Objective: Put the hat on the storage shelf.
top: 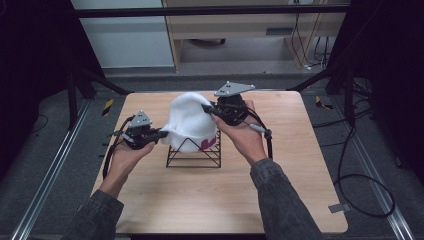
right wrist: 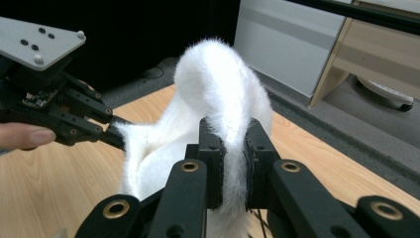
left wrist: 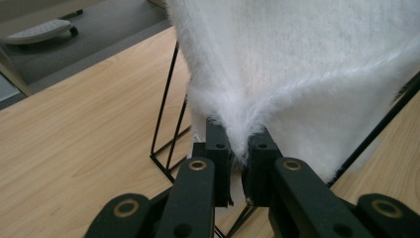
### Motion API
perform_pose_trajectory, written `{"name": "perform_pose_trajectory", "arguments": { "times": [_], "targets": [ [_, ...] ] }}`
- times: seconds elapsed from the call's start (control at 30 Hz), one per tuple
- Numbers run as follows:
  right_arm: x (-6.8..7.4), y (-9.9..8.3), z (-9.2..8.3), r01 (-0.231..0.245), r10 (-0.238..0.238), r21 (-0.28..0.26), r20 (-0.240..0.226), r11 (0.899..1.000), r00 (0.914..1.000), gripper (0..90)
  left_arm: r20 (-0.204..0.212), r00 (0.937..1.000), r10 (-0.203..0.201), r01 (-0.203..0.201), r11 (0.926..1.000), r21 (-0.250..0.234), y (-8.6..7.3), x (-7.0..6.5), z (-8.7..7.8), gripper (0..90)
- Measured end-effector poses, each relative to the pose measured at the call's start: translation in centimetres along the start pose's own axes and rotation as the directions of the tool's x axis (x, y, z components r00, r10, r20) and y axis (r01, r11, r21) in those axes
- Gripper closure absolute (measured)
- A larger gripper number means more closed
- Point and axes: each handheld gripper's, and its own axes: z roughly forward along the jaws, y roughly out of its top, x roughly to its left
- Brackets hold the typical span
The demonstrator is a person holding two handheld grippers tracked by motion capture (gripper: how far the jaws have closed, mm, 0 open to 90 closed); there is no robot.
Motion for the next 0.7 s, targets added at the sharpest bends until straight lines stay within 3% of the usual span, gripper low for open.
{"name": "perform_pose_trajectory", "arguments": {
  "times": [0.3, 0.7],
  "targets": [
    [0.6, -1.4, 1.0, 0.000, 0.001, 0.036, -0.034, 0.999, 0.9994, 81.2, 0.010, 0.9999, -0.006, 0.006, 0.9997, 0.026, -1.7, 0.1, 0.3, 83.2],
    [0.8, -3.0, 1.1, 0.004, 0.000, 0.092, -0.041, 0.996, 0.9992, 81.3, 0.024, 0.9996, 0.012, -0.013, 0.9986, 0.051, -2.9, -0.5, 0.9, 82.9]
  ]
}}
